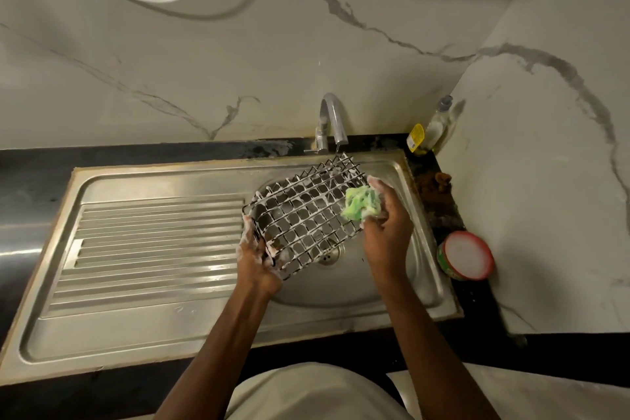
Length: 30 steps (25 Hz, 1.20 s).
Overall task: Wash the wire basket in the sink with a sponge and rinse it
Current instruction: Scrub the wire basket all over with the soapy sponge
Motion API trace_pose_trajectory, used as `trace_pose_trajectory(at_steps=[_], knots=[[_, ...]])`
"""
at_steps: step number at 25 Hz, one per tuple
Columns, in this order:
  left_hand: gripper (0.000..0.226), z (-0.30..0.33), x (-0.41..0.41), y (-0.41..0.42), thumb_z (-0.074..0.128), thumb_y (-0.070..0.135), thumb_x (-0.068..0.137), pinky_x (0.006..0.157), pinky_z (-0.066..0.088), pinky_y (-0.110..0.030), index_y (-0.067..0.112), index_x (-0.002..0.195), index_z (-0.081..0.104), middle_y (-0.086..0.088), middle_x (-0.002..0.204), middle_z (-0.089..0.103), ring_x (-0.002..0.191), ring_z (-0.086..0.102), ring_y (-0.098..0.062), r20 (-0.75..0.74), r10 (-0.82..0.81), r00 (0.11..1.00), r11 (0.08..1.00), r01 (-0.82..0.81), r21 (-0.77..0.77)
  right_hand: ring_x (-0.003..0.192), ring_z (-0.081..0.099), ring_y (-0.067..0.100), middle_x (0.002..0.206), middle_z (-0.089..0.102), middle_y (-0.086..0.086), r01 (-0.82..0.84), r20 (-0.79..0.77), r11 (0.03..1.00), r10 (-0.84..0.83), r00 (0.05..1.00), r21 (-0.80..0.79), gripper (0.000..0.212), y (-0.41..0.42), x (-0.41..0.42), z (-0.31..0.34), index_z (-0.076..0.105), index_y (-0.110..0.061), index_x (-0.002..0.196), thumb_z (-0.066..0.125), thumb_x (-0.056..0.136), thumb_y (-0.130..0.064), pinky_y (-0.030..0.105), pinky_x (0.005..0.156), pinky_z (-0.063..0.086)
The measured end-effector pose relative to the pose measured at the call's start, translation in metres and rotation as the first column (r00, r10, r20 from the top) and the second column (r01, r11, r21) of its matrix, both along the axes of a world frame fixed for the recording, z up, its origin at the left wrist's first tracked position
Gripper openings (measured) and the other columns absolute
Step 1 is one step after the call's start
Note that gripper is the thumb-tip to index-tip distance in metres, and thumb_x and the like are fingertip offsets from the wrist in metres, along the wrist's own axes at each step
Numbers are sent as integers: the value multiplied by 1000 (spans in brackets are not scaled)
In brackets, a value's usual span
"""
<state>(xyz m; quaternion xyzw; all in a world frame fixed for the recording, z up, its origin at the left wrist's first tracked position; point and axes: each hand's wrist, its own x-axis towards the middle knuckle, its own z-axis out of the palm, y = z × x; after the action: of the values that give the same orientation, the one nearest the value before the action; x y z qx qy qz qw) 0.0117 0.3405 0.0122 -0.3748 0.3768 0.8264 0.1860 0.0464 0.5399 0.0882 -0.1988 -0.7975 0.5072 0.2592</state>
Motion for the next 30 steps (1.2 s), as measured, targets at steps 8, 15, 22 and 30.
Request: trace_pose_trajectory(at_steps=[8,15,22,30], knots=[[45,1,0,4,70,70,83,67,54,-32,26,92,74,4,73,71,53,62,-19,21,-74,997,996,75,-38,79,70,9,93,73,0,6,114,1000,-4,993,-19,23,-3,3,-9,71,-9,110,68,89,-16,15,61,53],[45,-3,-1,6,63,65,91,50,54,-28,23,88,79,5,77,70,46,63,-16,13,-42,999,999,42,-27,94,72,11,110,74,1,-53,26,960,63,998,-276,39,14,-9,3,72,-6,112,49,88,15,34,72,63],[73,0,-3,4,78,71,72,64,55,-31,20,124,73,3,92,67,59,63,-20,21,-53,998,998,54,-20,101,52,20,107,65,3,-35,28,848,24,999,528,36,6,6,-34,72,-13,120,55,89,-18,47,83,49],[45,5,-1,5,66,69,88,62,48,-30,27,97,77,5,67,66,40,55,-15,-22,-75,997,996,76,51,99,63,28,112,64,15,-25,104,915,-19,994,402,40,35,2,-29,66,-4,122,61,84,5,40,73,59]])
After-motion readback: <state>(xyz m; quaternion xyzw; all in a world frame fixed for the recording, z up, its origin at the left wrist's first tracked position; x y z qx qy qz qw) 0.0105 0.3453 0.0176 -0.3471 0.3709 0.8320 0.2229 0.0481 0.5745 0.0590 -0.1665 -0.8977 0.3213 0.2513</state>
